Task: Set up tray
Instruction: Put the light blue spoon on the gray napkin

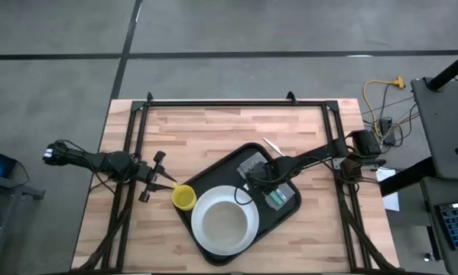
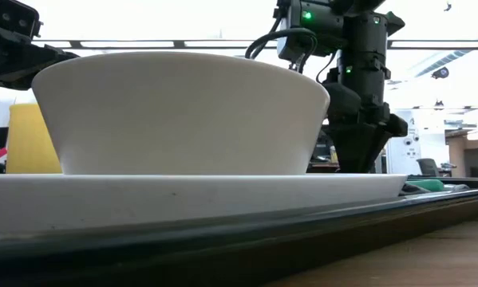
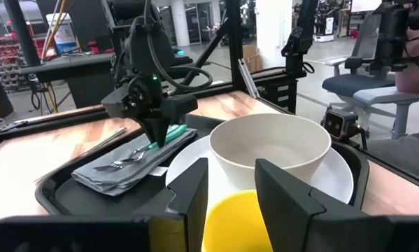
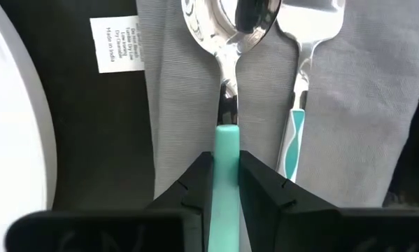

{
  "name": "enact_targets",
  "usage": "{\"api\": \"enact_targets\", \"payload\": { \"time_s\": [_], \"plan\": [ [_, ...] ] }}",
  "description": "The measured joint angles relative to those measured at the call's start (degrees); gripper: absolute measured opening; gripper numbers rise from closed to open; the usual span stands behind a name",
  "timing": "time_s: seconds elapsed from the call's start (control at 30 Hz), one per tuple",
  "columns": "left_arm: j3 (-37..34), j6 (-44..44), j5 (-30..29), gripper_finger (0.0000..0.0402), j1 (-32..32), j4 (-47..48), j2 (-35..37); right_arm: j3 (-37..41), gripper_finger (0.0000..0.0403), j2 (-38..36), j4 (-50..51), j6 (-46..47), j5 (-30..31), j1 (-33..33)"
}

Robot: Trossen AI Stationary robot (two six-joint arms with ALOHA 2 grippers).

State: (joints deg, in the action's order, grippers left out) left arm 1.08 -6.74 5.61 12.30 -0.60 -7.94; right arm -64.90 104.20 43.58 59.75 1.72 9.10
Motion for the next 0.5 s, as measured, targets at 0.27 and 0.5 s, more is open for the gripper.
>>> {"api": "enact_targets", "payload": {
  "time_s": [0.27,0.5],
  "plan": [
    [0.0,0.0,0.0,0.0104,0.0,0.0,0.0,0.0,0.0078,0.0,-0.2,-0.2,0.4,-0.3],
    [0.0,0.0,0.0,0.0104,0.0,0.0,0.0,0.0,0.0095,0.0,-0.2,-0.2,0.4,-0.7]
  ]
}}
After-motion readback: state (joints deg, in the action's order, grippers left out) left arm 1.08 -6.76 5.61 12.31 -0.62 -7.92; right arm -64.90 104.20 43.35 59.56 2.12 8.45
